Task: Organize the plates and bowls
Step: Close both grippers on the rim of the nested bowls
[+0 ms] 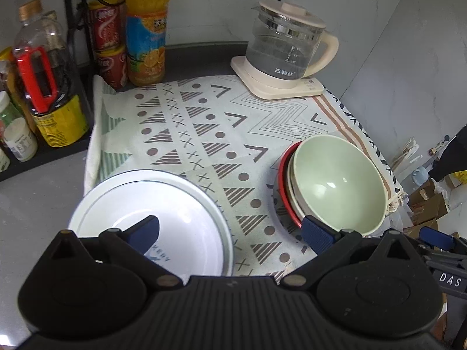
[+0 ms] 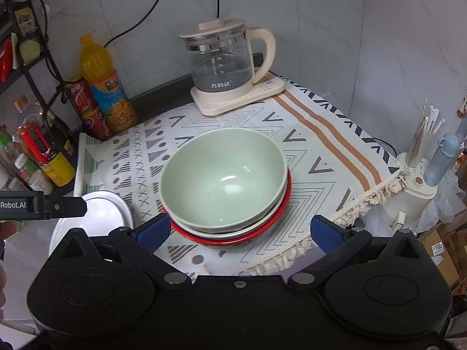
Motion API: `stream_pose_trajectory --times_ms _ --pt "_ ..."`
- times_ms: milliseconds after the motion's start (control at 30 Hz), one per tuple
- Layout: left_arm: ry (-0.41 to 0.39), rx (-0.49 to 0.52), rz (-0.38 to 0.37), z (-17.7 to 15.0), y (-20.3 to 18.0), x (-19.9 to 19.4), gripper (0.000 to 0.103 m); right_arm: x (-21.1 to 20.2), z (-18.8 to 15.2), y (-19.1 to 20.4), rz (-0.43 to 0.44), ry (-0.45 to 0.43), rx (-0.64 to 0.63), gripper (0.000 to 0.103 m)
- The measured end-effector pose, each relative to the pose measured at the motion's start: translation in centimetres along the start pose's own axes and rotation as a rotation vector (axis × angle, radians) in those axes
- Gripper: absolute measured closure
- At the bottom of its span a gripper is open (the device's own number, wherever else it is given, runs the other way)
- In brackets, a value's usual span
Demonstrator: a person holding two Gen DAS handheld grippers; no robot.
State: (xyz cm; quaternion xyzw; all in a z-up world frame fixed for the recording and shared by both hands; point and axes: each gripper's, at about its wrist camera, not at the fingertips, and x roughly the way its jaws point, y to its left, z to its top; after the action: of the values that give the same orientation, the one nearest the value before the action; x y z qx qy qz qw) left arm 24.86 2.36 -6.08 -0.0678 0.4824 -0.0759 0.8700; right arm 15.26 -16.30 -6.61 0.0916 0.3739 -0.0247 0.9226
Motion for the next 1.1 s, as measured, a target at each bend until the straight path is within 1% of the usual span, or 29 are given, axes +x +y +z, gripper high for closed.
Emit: stream_pose_trajectory --times_ms 167,300,433,467,500,600,667,733,767,833,867,933,967,1100 --pt "0.03 -0.009 -0.009 0.6 -1.3 2.1 0.001 1.3 0.6 -1.1 0.005 0.013 0.01 0.0" --pt "0.044 -0.017 -0.036 1.1 -2.4 3.8 0.001 2.5 0.9 -1.8 0.011 0.026 0.005 0.001" --pt "0.065 -0.025 -0.05 1.7 -3.1 5.7 0.003 3.9 1.5 -2.9 0.006 0.041 0.033 0.001" --pt "0.068 -0.026 -0.058 1.8 -3.2 6.2 0.003 4.3 1.6 -3.2 0.014 0.046 0.039 0.002" --pt "0.073 -0.024 -0.06 1.9 -3.4 6.6 0.004 4.6 1.7 -3.4 0.024 0.051 0.043 0.006" --pt "0.088 -0.014 -0.053 2.1 -4.0 7.9 0.008 5.7 1.9 -3.8 0.032 0.071 0.049 0.011" --pt "0.102 -0.021 -0.055 2.2 -4.2 8.7 0.013 6.6 1.9 -4.1 0.042 0.09 0.057 0.018" --pt "0.121 -0.028 -0.069 2.3 -4.4 9.5 0.023 7.3 2.0 -4.4 0.056 0.106 0.066 0.026" --pt "0.131 -0.031 -0.073 2.3 -4.5 10.0 0.027 7.6 2.0 -4.5 0.064 0.112 0.07 0.028" --pt "0.156 -0.035 -0.078 2.3 -4.6 10.8 0.04 8.1 2.2 -4.6 0.07 0.125 0.067 0.033" --pt "0.167 -0.041 -0.076 2.3 -4.6 11.2 0.042 8.4 2.3 -4.7 0.075 0.133 0.065 0.033" --pt "0.18 -0.052 -0.072 2.3 -4.5 11.8 0.05 9.0 2.4 -4.8 0.091 0.146 0.071 0.04" --pt "0.186 -0.059 -0.074 2.3 -4.4 12.1 0.052 9.2 2.5 -4.9 0.097 0.151 0.076 0.04" --pt "0.202 -0.082 -0.096 2.4 -4.3 12.8 0.063 10.2 2.7 -5.1 0.089 0.171 0.07 0.04"
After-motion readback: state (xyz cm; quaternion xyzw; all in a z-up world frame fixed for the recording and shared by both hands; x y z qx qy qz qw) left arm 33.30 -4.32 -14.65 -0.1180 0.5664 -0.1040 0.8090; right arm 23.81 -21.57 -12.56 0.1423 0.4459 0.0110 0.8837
